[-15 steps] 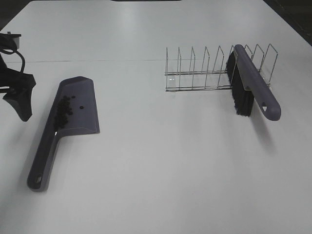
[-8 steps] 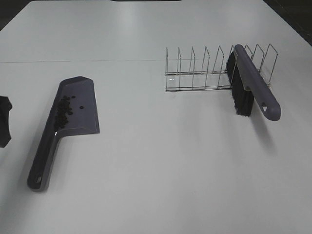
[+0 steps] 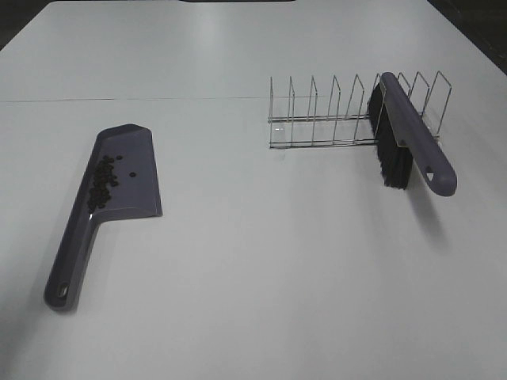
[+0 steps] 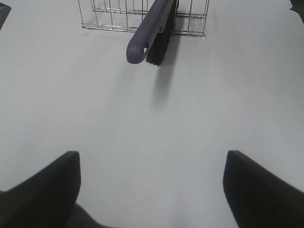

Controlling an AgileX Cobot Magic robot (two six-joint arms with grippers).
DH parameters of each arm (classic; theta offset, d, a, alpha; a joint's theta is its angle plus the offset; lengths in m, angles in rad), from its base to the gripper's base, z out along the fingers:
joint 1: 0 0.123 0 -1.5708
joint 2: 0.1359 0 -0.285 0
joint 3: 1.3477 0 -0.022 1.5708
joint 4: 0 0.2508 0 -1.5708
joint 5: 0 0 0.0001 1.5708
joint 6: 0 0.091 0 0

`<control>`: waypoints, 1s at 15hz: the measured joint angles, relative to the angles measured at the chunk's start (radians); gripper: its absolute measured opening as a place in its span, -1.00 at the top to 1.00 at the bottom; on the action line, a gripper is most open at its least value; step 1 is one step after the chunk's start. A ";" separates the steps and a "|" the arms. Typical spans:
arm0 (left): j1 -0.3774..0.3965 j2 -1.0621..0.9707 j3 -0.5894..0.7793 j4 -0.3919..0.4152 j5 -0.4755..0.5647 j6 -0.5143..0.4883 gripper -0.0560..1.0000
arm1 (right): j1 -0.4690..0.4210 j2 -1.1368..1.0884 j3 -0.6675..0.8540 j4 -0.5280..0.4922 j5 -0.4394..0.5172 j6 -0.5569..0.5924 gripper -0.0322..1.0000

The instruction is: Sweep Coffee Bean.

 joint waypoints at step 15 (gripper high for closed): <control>0.000 -0.934 0.049 0.010 0.062 0.002 -0.64 | 0.000 0.000 0.000 0.011 0.000 0.000 -0.46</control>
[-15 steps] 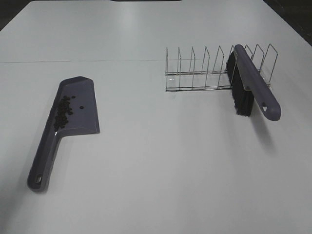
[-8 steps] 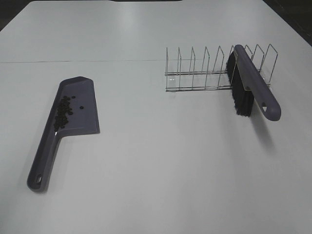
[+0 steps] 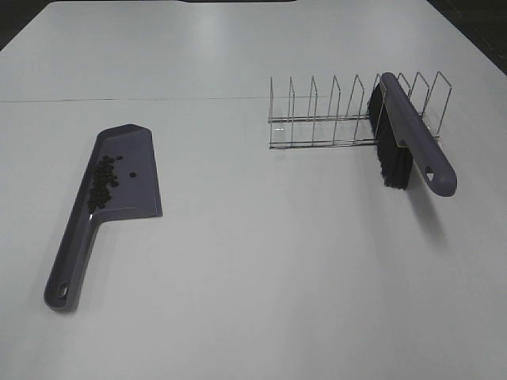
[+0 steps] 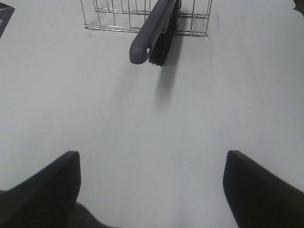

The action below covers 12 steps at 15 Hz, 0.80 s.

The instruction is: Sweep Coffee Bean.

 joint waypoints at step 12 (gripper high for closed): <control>0.000 -0.142 0.000 -0.017 0.000 0.044 -0.64 | 0.000 0.000 0.000 0.001 0.000 0.000 -0.46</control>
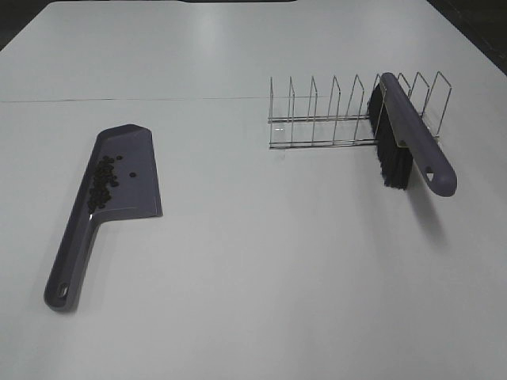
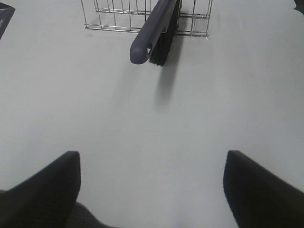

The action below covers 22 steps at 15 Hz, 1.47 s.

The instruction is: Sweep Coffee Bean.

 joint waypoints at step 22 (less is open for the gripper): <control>0.000 0.000 0.000 -0.001 0.000 0.000 -0.64 | 0.000 0.000 0.000 -0.003 0.000 0.000 -0.46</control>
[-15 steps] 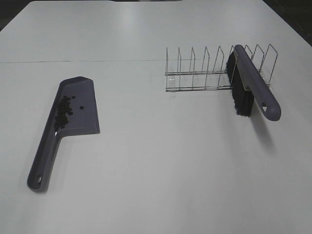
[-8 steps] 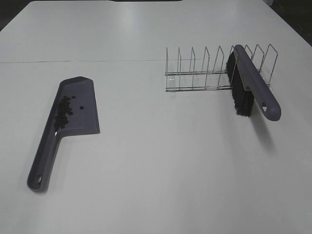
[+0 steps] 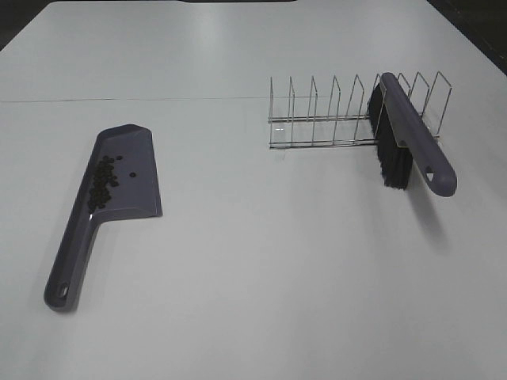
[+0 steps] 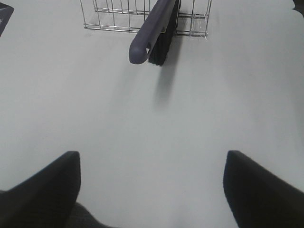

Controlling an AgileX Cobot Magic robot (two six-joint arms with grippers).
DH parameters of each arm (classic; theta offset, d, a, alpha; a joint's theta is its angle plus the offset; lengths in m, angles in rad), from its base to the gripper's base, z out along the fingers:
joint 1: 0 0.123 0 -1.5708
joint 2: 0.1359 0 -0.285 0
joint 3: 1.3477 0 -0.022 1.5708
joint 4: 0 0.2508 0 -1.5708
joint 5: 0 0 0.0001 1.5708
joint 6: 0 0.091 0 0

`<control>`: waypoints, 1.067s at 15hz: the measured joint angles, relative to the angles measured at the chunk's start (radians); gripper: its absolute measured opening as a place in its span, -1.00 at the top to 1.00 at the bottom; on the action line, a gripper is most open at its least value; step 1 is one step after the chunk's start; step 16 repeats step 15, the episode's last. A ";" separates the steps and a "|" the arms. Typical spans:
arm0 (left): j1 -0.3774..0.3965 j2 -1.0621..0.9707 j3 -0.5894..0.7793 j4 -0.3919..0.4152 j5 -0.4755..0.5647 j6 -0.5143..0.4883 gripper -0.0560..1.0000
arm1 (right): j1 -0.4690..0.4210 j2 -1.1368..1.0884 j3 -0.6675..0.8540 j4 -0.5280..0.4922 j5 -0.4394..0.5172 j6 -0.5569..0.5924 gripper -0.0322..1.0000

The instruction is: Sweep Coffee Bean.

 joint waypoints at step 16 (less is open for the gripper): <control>0.000 0.000 0.000 0.000 0.000 0.000 -0.64 | 0.000 0.000 0.000 0.000 0.000 0.000 -0.46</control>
